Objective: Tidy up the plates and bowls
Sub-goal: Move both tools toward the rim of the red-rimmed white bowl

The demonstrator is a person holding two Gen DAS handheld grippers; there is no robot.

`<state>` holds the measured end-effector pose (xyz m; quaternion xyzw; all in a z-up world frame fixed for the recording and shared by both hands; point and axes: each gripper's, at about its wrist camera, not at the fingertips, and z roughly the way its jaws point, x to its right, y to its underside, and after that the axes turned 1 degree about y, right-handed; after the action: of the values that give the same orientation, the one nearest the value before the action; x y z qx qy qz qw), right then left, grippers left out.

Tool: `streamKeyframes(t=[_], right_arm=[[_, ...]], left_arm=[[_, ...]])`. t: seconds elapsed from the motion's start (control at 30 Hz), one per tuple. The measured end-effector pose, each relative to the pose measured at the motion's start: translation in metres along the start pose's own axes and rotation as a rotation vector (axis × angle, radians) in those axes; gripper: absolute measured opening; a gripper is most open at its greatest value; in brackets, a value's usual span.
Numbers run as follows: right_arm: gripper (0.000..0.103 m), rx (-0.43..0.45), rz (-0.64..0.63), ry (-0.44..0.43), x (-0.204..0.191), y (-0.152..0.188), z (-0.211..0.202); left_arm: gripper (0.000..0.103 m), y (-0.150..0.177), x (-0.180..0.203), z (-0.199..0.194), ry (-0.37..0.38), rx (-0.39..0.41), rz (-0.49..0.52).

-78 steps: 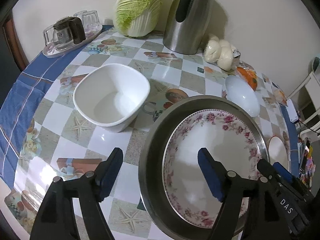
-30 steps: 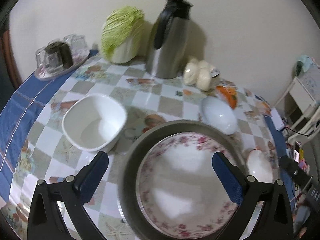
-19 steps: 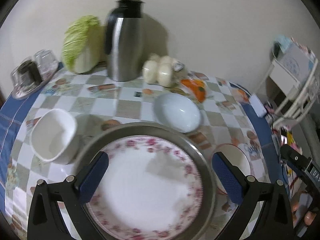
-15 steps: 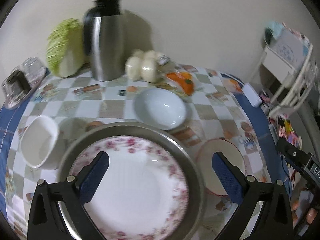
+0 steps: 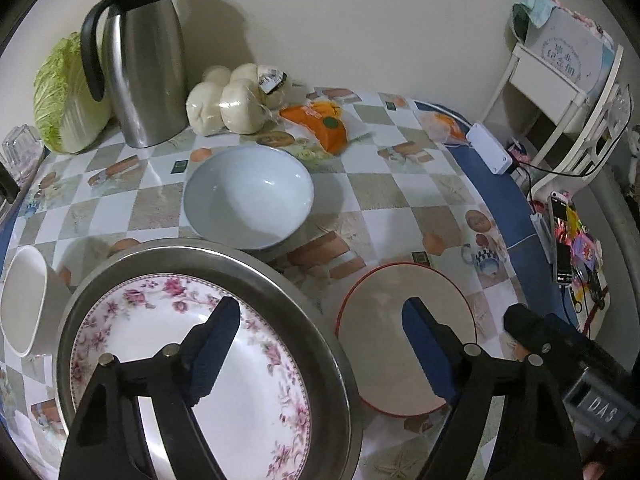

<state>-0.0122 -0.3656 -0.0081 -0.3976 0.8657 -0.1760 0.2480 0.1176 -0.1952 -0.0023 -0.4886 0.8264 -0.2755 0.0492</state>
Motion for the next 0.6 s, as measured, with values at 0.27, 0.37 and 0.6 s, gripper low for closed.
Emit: streamKeyframes(t=[0.27, 0.37, 0.6], right_arm=[[0.088, -0.060, -0.005, -0.008, -0.007, 0.007, 0.020], [0.084, -0.075, -0.011, -0.012, -0.010, 0.008, 0.025], [0.075, -0.099, -0.019, -0.015, -0.014, 0.011, 0.032]], left_arm=[[0.082, -0.013, 0.009, 0.012, -0.034, -0.044, 0.063], [0.075, -0.019, 0.015, 0.016, -0.039, -0.063, 0.093], [0.066, -0.023, 0.035, 0.034, -0.083, -0.136, 0.197]])
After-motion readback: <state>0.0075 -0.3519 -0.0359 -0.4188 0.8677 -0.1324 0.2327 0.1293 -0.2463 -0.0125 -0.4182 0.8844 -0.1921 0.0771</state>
